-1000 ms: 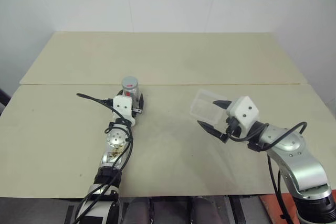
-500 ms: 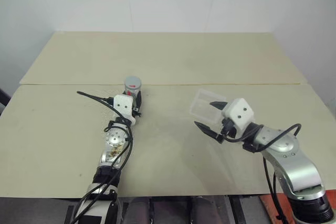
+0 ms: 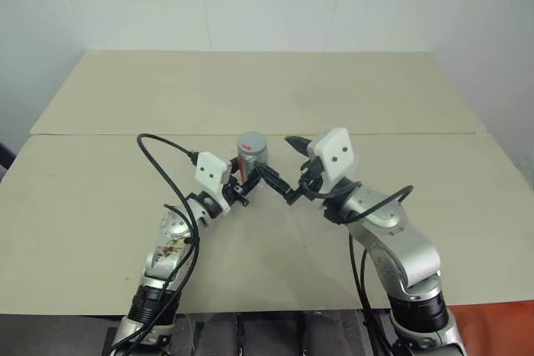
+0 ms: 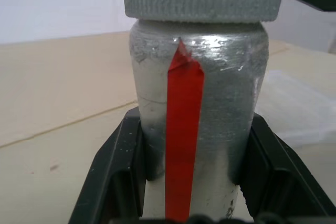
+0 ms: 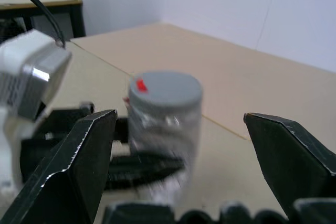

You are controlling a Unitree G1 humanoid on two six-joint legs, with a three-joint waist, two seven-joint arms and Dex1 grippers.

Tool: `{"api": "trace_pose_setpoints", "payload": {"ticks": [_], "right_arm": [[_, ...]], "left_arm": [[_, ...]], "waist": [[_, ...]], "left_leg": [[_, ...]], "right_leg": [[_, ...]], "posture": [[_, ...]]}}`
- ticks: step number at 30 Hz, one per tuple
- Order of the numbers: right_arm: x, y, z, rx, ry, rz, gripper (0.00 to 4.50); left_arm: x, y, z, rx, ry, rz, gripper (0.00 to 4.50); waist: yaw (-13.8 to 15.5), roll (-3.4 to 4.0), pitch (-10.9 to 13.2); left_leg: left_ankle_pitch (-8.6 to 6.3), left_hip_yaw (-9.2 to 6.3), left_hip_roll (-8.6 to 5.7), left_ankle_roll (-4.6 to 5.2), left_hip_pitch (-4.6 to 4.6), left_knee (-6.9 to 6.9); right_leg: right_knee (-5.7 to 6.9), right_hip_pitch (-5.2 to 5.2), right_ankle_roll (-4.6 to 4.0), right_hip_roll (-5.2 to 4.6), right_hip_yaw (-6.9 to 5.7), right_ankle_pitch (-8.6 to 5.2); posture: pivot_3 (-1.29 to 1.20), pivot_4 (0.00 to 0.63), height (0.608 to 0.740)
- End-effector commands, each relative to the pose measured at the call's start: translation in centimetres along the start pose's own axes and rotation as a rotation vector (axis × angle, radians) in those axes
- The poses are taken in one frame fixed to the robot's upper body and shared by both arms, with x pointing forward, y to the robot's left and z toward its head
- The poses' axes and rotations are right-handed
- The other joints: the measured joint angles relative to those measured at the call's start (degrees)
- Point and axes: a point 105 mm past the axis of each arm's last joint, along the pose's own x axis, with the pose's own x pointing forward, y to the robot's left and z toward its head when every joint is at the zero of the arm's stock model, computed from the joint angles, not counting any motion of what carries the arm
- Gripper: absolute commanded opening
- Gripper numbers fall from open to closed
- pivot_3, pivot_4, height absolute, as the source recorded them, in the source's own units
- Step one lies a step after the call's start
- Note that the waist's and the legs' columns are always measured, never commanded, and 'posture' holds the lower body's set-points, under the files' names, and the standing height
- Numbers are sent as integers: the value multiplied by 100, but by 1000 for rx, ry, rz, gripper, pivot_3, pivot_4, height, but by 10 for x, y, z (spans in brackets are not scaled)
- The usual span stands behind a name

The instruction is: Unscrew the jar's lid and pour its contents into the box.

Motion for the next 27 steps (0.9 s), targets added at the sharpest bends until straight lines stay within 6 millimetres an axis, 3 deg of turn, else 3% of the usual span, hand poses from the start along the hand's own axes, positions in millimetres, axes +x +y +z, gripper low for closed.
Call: {"api": "trace_pose_setpoints", "payload": {"ticks": [1, 19, 23, 27], "right_arm": [[-2, 5, 20, -14, -68, 30, 4500], [7, 3, 22, -12, -67, 4, 4500], [8, 2, 20, -18, -58, 5, 3626], [8, 2, 16, -36, -39, 10, 3626]], "left_arm": [[3, -11, 19, -5, -82, -65, 1958], [6, -20, 18, 81, -111, -112, 1958], [5, -21, 18, 87, -119, -111, 1958], [5, -19, 18, 88, -124, -99, 1958]], "waist": [[-6, 0, 0], [-31, 0, 0], [-33, 0, 0], [-33, 0, 0]], "left_leg": [[0, 0, 0, 1, 0, 0], [-14, 1, 1, 24, -2, -1], [-15, 0, 1, 27, -2, -1], [-15, 0, 1, 26, -2, -1]], "right_leg": [[0, -1, 0, 0, 0, 0], [-1, -3, 0, 1, 1, 0], [-2, -3, 0, 1, 1, 0], [-2, -3, 0, 1, 1, 0]], "posture": [[0, 150, 740], [0, 150, 740], [0, 150, 740], [0, 150, 740]]}}
